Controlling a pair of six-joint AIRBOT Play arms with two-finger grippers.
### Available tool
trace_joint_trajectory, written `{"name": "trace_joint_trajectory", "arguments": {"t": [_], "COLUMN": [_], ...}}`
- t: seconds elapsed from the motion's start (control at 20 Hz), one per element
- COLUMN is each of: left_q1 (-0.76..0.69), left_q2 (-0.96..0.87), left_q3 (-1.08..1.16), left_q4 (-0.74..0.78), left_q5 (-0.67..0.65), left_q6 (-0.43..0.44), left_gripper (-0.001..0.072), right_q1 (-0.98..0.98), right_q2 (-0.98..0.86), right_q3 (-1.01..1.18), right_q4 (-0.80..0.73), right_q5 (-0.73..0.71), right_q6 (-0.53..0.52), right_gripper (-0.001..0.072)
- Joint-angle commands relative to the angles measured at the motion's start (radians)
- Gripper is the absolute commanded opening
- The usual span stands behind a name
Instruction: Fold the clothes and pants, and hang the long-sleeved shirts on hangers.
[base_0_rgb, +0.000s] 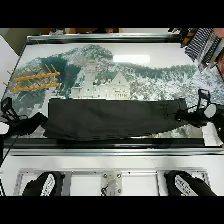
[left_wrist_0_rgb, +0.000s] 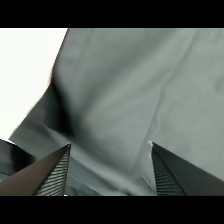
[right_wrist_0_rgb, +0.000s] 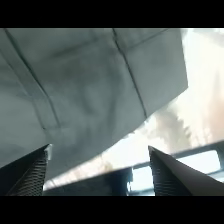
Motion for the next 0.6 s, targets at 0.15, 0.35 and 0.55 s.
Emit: {"name": "trace_joint_trajectory", "arguments": {"t": [0.15,0.35,0.55], "left_q1": [-0.018,-0.141,-0.356], "left_q2": [0.001,0.000,-0.005], "left_q3": [0.214,0.222,0.222], "left_q4": [0.023,-0.027,-0.026], "left_q5": [-0.185,-0.182,-0.064], "left_q6": [-0.003,-0.005,-0.044], "left_gripper": [0.0507,0.0296,0.0010], "right_q1": [-0.104,-0.285,-0.462], "right_q2": [0.027,-0.083,-0.256], "right_q3": [0.237,0.247,0.256], "right_q4": [0.074,0.304,0.489], "right_q5": [0.124,0.255,0.311], "right_q6": [-0.075,-0.269,-0.377], "right_gripper": [0.0658,0.0659,0.0715]}}
